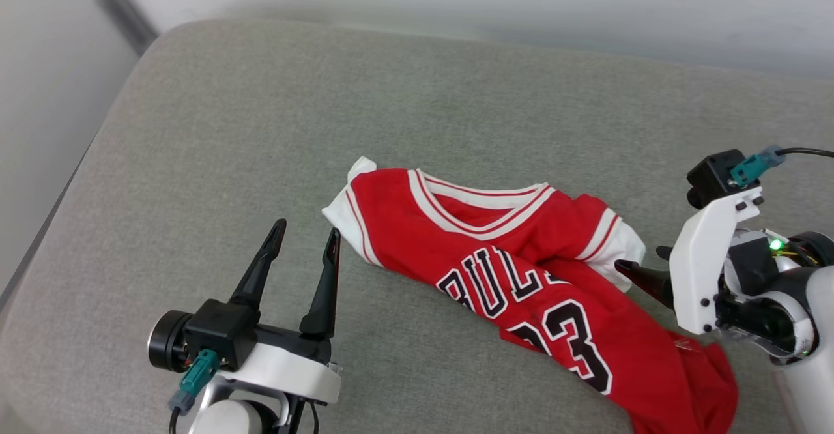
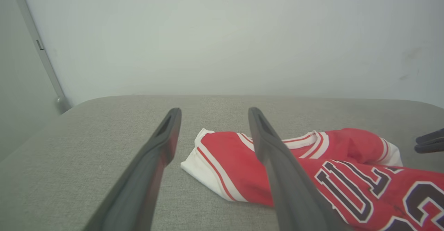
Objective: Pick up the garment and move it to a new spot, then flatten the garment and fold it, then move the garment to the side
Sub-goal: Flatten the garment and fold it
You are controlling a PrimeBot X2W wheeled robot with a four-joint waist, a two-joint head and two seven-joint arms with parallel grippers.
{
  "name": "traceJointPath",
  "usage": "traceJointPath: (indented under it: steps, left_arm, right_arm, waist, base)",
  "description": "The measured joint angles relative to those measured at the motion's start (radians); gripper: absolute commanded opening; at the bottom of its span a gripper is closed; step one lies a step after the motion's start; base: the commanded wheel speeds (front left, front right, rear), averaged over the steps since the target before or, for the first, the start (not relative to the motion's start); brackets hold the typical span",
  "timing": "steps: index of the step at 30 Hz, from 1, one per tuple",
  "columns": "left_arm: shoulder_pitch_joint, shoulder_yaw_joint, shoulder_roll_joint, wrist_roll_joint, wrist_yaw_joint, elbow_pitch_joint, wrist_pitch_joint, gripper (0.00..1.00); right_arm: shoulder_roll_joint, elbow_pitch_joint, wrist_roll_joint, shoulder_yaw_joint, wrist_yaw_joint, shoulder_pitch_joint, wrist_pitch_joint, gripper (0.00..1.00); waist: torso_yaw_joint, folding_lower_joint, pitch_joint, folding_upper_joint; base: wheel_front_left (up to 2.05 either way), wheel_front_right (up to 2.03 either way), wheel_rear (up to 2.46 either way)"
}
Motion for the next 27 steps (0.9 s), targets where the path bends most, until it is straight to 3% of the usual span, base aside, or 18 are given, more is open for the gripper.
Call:
traceJointPath:
  steps: [15, 16, 23, 27]
  left_arm:
    - [-0.025, -0.021, -0.007, -0.015, -0.003, 0.002, 0.0, 1.0]
    - [-0.033, -0.021, -0.007, -0.017, -0.003, 0.008, 0.0, 1.0]
    - [-0.035, -0.012, -0.008, -0.009, -0.003, 0.018, 0.0, 1.0]
    - [-0.025, -0.003, -0.008, -0.004, -0.003, 0.017, 0.0, 1.0]
  right_arm:
    - [-0.016, 0.237, -0.07, 0.079, 0.001, -0.079, -0.128, 1.0]
    - [-0.025, 0.266, -0.068, 0.111, 0.001, -0.095, -0.144, 0.0]
    - [-0.067, 0.276, -0.029, 0.152, 0.0, -0.094, -0.165, 0.0]
    - [-0.132, 0.236, -0.003, 0.162, 0.001, -0.051, -0.164, 0.0]
  waist:
    - [0.098, 0.0, 0.098, 0.0]
    - [0.099, -0.0001, 0.109, 0.0]
    - [0.078, 0.0, 0.084, 0.0]
    - [0.052, 0.0, 0.057, 0.0]
  base:
    - [0.0, 0.0, 0.0]
    - [0.0, 0.0, 0.0]
    - [0.0, 0.0, 0.0]
    - [0.0, 0.0, 0.0]
